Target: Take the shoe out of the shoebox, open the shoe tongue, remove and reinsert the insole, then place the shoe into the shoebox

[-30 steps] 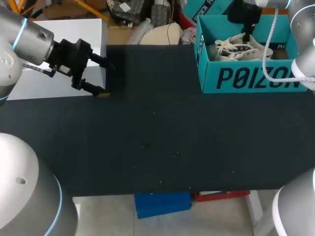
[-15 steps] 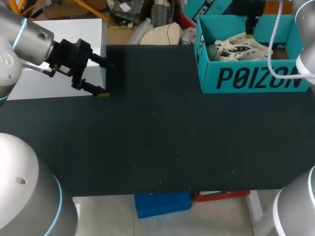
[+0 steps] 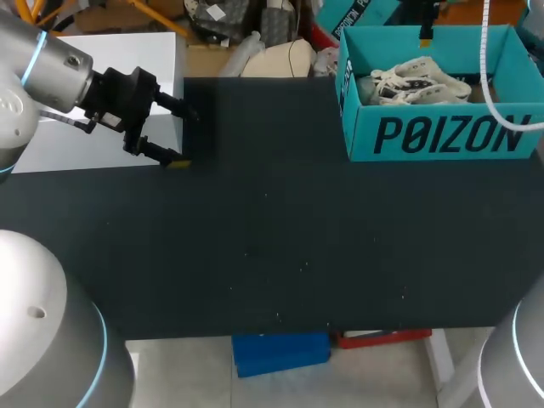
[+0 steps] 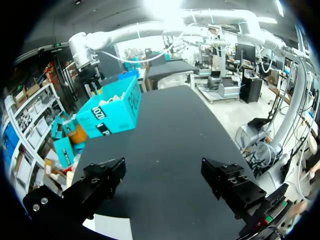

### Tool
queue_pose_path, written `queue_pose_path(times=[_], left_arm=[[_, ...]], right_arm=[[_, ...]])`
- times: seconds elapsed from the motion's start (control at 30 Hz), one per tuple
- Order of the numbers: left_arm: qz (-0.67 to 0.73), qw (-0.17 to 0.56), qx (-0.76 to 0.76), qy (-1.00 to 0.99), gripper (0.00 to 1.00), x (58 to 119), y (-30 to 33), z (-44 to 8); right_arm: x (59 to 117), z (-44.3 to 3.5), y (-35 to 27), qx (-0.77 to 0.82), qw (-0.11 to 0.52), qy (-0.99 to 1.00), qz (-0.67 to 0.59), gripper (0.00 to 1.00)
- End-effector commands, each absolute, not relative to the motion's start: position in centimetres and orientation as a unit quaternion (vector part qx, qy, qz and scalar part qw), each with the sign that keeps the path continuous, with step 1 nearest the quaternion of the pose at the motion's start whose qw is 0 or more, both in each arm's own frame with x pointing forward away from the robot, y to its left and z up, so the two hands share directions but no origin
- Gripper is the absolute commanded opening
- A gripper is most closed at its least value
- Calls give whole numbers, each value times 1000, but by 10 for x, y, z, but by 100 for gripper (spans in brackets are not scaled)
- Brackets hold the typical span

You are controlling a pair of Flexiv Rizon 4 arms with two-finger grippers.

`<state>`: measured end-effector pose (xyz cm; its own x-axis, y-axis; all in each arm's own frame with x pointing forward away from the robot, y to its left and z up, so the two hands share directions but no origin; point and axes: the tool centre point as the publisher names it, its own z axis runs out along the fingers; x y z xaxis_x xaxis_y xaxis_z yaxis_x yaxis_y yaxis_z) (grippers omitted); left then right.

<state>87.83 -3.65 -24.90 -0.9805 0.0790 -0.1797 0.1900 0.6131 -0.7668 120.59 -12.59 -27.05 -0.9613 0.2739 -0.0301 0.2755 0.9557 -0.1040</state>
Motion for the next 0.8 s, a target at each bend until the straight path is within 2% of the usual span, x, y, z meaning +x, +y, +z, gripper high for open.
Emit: queue_pose_path(times=[0.03,0.43,0.6,0.8], left_arm=[[-433,66,75,896,100,878,-37,-250],[-433,66,75,896,100,878,-37,-250],[-433,66,75,896,100,878,-37,-250],[-433,66,75,896,100,878,-37,-250]], right_arm=[[1089,-218,-88,142,107,982,-67,39],[985,-201,-9,160,135,977,-47,37],[958,-206,16,163,142,975,-44,35],[941,-215,40,169,179,968,-47,31]])
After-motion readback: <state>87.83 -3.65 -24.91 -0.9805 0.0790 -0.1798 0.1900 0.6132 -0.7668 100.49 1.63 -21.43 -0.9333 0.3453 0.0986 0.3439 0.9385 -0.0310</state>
